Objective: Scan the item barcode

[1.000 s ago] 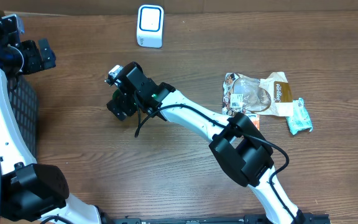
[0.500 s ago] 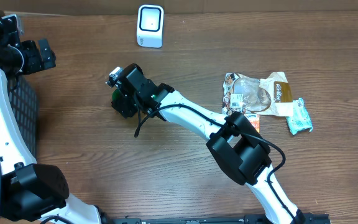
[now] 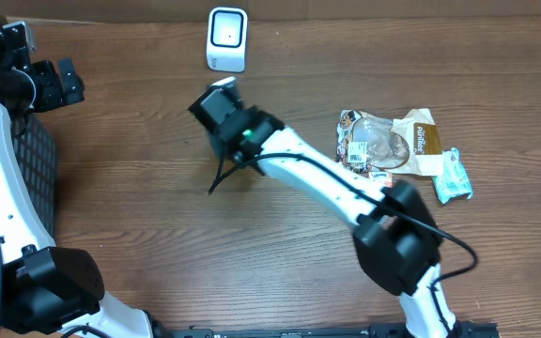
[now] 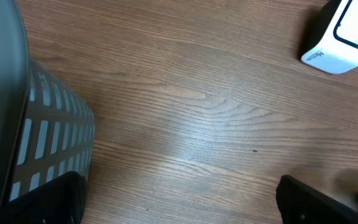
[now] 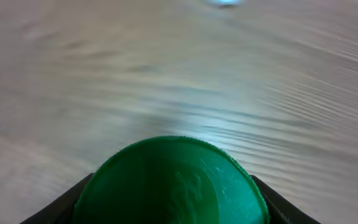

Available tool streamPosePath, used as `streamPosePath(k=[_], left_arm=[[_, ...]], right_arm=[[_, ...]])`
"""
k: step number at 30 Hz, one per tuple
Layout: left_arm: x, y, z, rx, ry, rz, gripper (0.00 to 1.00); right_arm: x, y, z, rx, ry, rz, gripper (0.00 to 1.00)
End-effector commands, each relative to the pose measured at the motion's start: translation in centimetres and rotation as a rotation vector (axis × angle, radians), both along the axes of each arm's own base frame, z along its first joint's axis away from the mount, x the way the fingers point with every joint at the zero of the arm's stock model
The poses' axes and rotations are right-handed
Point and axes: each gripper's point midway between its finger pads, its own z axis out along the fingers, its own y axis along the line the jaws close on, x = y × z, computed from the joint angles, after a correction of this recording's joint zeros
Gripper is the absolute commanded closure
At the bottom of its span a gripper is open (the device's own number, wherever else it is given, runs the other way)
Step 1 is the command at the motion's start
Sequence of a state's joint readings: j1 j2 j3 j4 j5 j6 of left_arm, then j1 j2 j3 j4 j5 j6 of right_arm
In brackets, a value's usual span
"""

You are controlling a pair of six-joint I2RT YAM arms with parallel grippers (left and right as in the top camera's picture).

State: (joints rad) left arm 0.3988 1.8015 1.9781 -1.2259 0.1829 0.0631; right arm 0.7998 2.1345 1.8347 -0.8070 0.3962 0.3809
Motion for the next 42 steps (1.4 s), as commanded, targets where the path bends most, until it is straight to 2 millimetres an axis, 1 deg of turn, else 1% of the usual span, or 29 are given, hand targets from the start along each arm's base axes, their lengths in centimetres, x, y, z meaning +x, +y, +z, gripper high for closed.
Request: streamPosePath(k=[1,2,5,7,9,12,13,15,16,19,21,23,24,27,30,31,33,37,40,42], left_arm=[[0.3,-0.2,0.0,0.015,-0.002,-0.03,0.0],[0.3,-0.2,0.0,0.015,-0.002,-0.03,0.0],[0.3,-0.2,0.0,0.015,-0.002,-0.03,0.0],[0.3,-0.2,0.0,0.015,-0.002,-0.03,0.0],[0.3,-0.2,0.0,0.015,-0.002,-0.03,0.01],[0.3,-0.2,0.0,0.015,-0.002,-0.03,0.0],[0.3,-0.2,0.0,0.015,-0.002,-0.03,0.0],[0.3,-0.2,0.0,0.015,-0.002,-0.03,0.0],[0.3,-0.2,0.0,0.015,-0.002,-0.03,0.0],[0.3,-0.2,0.0,0.015,-0.002,-0.03,0.0],[0.3,-0.2,0.0,0.015,-0.002,-0.03,0.0],[0.3,-0.2,0.0,0.015,-0.002,-0.03,0.0],[0.3,-0.2,0.0,0.015,-0.002,-0.03,0.0],[0.3,-0.2,0.0,0.015,-0.002,-0.03,0.0],[0.3,-0.2,0.0,0.015,-0.002,-0.03,0.0],[0.3,-0.2,0.0,0.015,-0.002,-0.03,0.01],[0.3,-0.2,0.0,0.015,-0.002,-0.03,0.0],[0.3,-0.2,0.0,0.015,-0.002,-0.03,0.01],[0.3,-0.2,0.0,0.015,-0.002,-0.03,0.01],[0.3,-0.2,0.0,0.015,-0.002,-0.03,0.0]], right_arm=[[1.9,-5.1,1.7,0.147,-0.049,-0.428,0.44],[2.0,-5.8,1.2,0.164,-0.039,-0.478,0.44],[2.2,-7.9,-0.6,0.198,-0.02,-0.609,0.49],[2.1,-9.1,-2.2,0.227,-0.011,-0.696,0.49],[2.1,-9.7,-3.2,0.233,-0.007,-0.728,0.49],[1.8,-10.0,-4.3,0.225,-0.006,-0.729,0.47],[1.7,-10.1,-4.4,0.221,-0.003,-0.729,0.45],[1.5,-10.0,-4.5,0.215,0.001,-0.725,0.32],[1.4,-10.0,-4.5,0.212,0.007,-0.723,0.21],[1.2,-9.9,-4.7,0.203,0.023,-0.706,0.08],[1.7,-9.5,-4.1,0.179,0.016,-0.63,0.02],[2.2,-8.4,-3.1,0.15,0.024,-0.501,0.01],[2.5,-7.2,-1.7,0.11,0.033,-0.338,0.0],[2.5,-5.6,0.4,0.049,0.046,-0.108,0.0],[1.9,-5.0,1.4,0.01,0.072,0.024,0.0],[1.5,-4.9,1.2,0.003,0.096,0.064,0.0],[1.0,-5.0,0.7,0.005,0.133,0.083,0.0],[0.2,-5.7,-1.4,0.034,0.213,0.097,0.01],[0.3,-6.9,-3.1,0.033,0.245,0.075,0.01],[0.8,-7.7,-3.6,0.036,0.243,0.057,0.02]])
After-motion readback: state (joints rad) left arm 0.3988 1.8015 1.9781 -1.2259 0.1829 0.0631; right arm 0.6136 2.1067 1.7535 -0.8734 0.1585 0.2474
